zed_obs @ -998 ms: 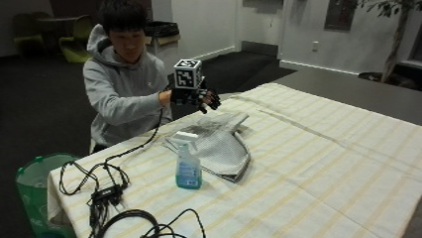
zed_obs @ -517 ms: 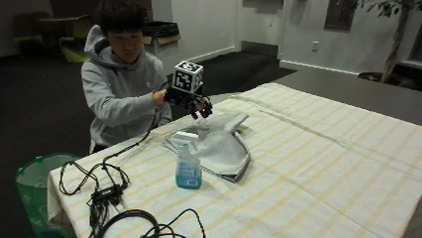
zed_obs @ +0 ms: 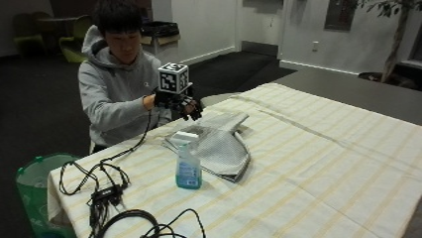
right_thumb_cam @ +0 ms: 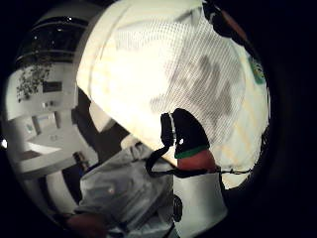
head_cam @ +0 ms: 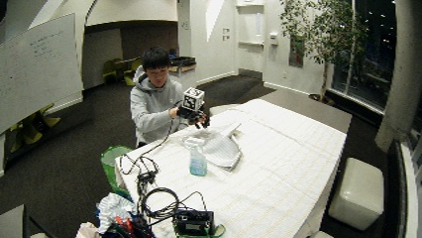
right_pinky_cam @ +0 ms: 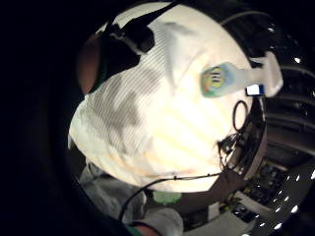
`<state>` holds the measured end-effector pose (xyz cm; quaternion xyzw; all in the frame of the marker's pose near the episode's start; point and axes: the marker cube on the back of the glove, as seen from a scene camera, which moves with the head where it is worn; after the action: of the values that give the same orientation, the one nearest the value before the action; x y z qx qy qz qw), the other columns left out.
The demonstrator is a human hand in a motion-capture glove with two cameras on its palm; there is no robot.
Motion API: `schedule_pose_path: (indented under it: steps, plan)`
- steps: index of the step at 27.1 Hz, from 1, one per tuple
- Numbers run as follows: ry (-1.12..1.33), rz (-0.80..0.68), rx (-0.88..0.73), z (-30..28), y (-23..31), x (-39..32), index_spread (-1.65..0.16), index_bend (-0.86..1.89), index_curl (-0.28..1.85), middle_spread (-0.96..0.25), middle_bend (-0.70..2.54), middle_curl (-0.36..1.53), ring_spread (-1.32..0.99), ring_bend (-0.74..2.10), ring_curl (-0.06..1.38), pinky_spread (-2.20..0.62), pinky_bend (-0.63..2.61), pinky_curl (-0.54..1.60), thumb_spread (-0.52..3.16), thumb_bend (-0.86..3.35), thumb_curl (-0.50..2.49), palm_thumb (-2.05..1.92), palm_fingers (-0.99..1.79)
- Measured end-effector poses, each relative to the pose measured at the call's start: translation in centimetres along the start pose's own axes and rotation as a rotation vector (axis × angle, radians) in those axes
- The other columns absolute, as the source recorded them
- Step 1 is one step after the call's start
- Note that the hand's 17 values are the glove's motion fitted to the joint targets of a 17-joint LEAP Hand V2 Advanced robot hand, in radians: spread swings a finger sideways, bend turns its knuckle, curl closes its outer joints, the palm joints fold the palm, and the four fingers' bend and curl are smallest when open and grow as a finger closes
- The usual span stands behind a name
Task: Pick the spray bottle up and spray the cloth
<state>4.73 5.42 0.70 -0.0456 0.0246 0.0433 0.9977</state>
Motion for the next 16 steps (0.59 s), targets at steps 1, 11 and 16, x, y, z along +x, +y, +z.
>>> schedule_pose_path:
  steps: [1, 11, 16]
  plan:
    - [0.003, 0.018, 0.059, -0.1, 0.2, 0.6, -0.31, 0.15, 0.25, -0.06, 0.27, 0.31, 0.00, 0.38, 0.25, 0.28, 0.37, 0.27, 1.07, 0.07, 0.32, 0.63, 0.66]
    - [-0.136, 0.159, 0.466, -0.1, 2.0, 7.7, -0.29, 0.05, 0.23, -0.08, 0.33, 0.36, -0.02, 0.41, 0.30, 0.26, 0.36, 0.30, 1.05, 0.02, 0.36, 0.67, 0.66]
    - [-0.191, 0.222, 0.518, 0.6, 2.5, 10.8, -0.29, 0.00, 0.19, -0.07, 0.29, 0.37, -0.01, 0.41, 0.32, 0.26, 0.47, 0.34, 1.04, 0.00, 0.38, 0.69, 0.49]
